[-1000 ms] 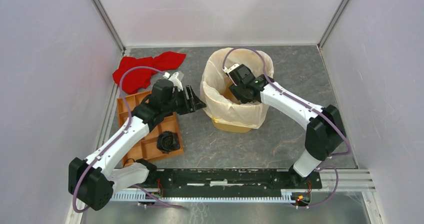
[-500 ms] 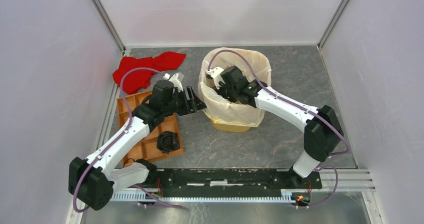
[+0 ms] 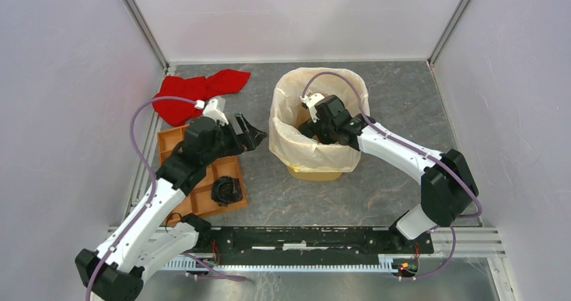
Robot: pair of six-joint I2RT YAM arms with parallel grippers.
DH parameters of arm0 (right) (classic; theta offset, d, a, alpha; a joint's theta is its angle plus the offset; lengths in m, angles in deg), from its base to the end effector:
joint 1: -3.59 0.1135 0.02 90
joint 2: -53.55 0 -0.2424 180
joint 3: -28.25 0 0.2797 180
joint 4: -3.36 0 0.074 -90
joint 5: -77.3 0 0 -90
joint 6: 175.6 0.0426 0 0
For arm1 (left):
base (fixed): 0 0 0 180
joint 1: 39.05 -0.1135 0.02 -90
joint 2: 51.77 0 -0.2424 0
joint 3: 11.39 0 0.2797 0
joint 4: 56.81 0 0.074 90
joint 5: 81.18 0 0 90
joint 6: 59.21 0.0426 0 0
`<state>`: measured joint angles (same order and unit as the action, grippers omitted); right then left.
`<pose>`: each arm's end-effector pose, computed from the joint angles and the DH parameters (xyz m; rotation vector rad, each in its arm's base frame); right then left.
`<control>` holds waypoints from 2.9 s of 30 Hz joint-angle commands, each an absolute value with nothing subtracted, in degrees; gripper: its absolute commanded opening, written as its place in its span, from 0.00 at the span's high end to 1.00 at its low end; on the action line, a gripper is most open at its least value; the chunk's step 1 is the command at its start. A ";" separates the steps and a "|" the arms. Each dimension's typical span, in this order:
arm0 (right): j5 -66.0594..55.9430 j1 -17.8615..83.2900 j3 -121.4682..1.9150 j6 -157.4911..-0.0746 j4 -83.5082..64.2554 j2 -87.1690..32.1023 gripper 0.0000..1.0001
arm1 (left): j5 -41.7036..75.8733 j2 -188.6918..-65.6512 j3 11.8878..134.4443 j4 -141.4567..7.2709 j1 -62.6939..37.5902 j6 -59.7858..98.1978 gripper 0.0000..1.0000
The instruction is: Put the trash bags into the trash bin
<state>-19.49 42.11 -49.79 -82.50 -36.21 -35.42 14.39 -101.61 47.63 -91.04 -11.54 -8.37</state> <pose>0.2881 0.2229 0.2131 -0.6959 2.3509 0.1767 0.2156 -0.1169 0.2941 -0.1489 2.1024 -0.8224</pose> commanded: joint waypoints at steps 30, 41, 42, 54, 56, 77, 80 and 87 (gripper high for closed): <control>-45.98 26.47 -36.79 -69.90 -41.03 -23.48 0.02 | -1.42 -82.81 47.87 -94.21 -11.37 -7.51 0.00; -50.73 1.44 -29.46 -73.93 -40.92 -16.33 0.02 | 4.52 -86.76 49.46 -92.79 -11.37 -3.99 0.00; -50.59 -0.85 -29.64 -73.35 -40.44 -16.49 0.02 | 5.17 -87.23 49.85 -92.82 -11.37 -3.87 0.00; -53.03 -10.22 -34.47 -71.40 -36.89 -20.82 0.02 | 8.19 -88.77 55.13 -99.73 -9.77 -2.01 0.00; -49.92 -10.17 -36.87 -70.99 -39.26 -19.70 0.02 | 8.14 -88.66 55.75 -100.47 -9.78 -1.60 0.00; -21.42 -9.39 -54.59 -80.57 -48.71 -5.50 0.02 | 8.93 -84.18 50.40 -100.01 -9.82 -4.40 0.00; -14.48 -7.10 -61.70 -82.14 -49.95 -2.46 0.02 | 6.38 -83.97 53.75 -100.98 -9.78 -3.85 0.00; 21.99 -5.82 -64.42 -74.58 -34.71 9.02 0.02 | 6.25 -85.50 69.89 -97.67 -9.82 -0.97 0.00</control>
<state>-3.20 -5.91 -64.48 -80.23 -46.16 3.07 7.41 -84.87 59.13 -102.47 -9.93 -3.98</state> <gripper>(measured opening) 0.982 0.995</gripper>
